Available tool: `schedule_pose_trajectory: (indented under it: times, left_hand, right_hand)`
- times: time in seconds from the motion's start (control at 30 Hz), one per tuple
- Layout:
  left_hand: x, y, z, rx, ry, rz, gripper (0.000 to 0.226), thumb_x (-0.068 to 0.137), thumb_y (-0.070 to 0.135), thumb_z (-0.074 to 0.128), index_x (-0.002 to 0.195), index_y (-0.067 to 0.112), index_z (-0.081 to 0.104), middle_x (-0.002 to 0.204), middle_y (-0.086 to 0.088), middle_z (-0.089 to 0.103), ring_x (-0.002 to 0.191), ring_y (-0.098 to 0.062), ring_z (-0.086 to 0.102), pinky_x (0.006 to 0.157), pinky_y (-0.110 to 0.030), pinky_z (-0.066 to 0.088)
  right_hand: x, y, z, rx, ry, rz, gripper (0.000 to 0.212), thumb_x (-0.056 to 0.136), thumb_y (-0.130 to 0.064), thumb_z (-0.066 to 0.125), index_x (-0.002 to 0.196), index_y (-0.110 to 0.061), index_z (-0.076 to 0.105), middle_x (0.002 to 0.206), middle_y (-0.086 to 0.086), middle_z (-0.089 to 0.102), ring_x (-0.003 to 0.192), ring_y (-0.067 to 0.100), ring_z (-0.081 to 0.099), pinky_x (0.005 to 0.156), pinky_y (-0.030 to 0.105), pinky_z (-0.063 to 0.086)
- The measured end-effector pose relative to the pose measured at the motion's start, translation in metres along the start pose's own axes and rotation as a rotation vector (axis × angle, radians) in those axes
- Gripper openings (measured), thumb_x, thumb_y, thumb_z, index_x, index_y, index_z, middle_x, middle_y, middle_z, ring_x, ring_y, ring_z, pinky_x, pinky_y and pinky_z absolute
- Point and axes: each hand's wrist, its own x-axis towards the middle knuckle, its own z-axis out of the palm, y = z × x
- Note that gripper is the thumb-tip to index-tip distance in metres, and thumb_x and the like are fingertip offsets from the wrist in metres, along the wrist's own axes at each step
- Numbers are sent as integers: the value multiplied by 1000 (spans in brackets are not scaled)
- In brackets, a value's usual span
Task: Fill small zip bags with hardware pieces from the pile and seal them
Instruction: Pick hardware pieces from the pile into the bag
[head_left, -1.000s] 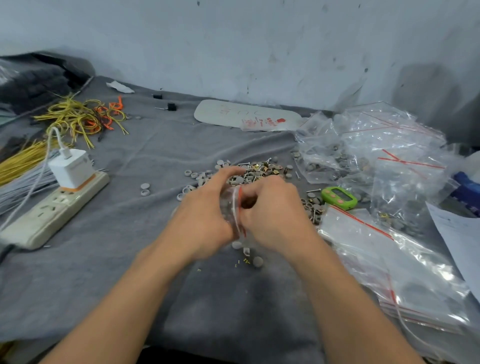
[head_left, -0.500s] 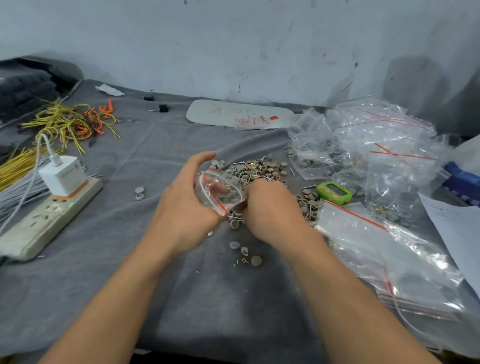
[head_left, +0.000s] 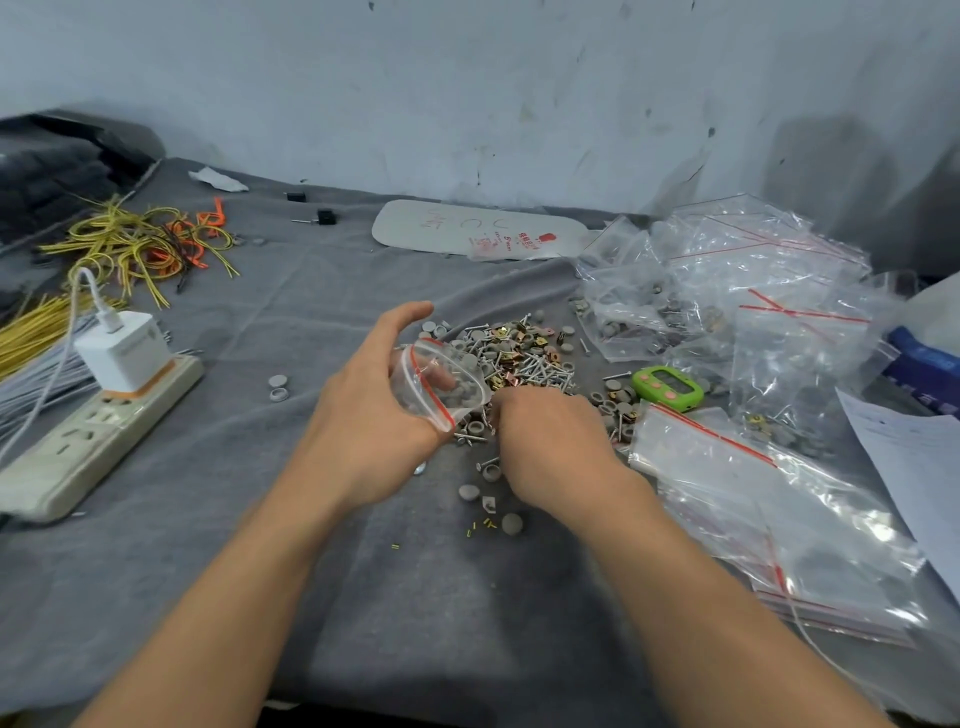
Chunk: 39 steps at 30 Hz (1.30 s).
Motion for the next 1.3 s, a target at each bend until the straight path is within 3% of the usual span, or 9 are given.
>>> schedule_pose_trajectory:
  times: [0.2, 0.3, 0.4, 0.6, 0.7, 0.8, 0.97, 1.17, 1.3]
  left_hand:
    - [-4, 9, 7, 153, 18, 2, 86, 65, 42, 73, 140, 56, 33, 85, 18, 67, 76, -4, 56, 68, -19, 40]
    - [-4, 12, 14, 167, -50, 45, 91, 68, 31, 77, 141, 56, 30, 90, 21, 69, 79, -6, 56, 71, -21, 43]
    - [-3, 12, 18, 197, -93, 95, 94, 66, 24, 73, 141, 59, 28, 89, 25, 69, 77, 5, 61, 67, -12, 44]
    - [-2, 7, 12, 202, -73, 79, 98, 65, 31, 83, 142, 58, 29, 94, 30, 66, 91, -5, 64, 71, -3, 40]
    - [-2, 7, 9, 167, -39, 58, 94, 67, 36, 84, 142, 57, 31, 96, 25, 70, 90, -4, 63, 72, -4, 41]
    - [-2, 9, 7, 101, 8, 29, 89, 66, 43, 79, 140, 57, 33, 96, 26, 71, 88, 6, 63, 71, -8, 41]
    - [-3, 14, 5, -6, 29, -9, 93, 51, 60, 65, 138, 59, 33, 96, 27, 72, 90, 6, 64, 77, -17, 45]
    - [-3, 12, 0, 0, 41, -9, 88, 61, 50, 74, 138, 61, 33, 95, 22, 73, 93, -5, 68, 89, -39, 54]
    - [-3, 10, 0, 11, 36, -3, 87, 63, 47, 73, 138, 60, 32, 94, 24, 73, 91, -2, 68, 86, -36, 54]
  right_hand:
    - [0, 0, -24, 565, 357, 34, 10, 85, -27, 67, 85, -32, 75, 79, -9, 73, 78, 16, 66, 72, 32, 54]
    - [-6, -10, -27, 607, 257, -154, 12, 83, -23, 73, 78, -32, 79, 62, -10, 66, 62, 7, 59, 60, 18, 46]
    - [-5, -16, -23, 541, 170, -205, 41, 83, -12, 70, 50, -31, 55, 51, -11, 52, 55, 8, 51, 62, 25, 40]
    - [2, -6, -27, 999, 76, -175, 33, 78, 4, 63, 90, -19, 83, 84, -1, 80, 84, 17, 77, 83, 41, 62]
    - [7, 2, -24, 1171, 214, -16, 23, 74, -6, 70, 84, -22, 83, 78, -5, 79, 79, 9, 77, 84, 35, 63]
    - [14, 14, -19, 904, 354, 179, 25, 84, -8, 69, 83, -29, 83, 77, -14, 77, 77, 0, 72, 82, 24, 58]
    - [11, 5, 1, 242, -47, 73, 21, 85, -13, 67, 102, -22, 77, 94, 6, 74, 95, 27, 71, 83, 31, 58]
    - [11, 1, 12, 170, -70, 42, 22, 89, -5, 59, 104, -15, 71, 101, 13, 69, 94, 32, 67, 74, 32, 54]
    - [14, 7, 13, 145, -121, 20, 14, 90, -9, 62, 102, -16, 67, 104, 12, 69, 95, 34, 66, 76, 33, 53]
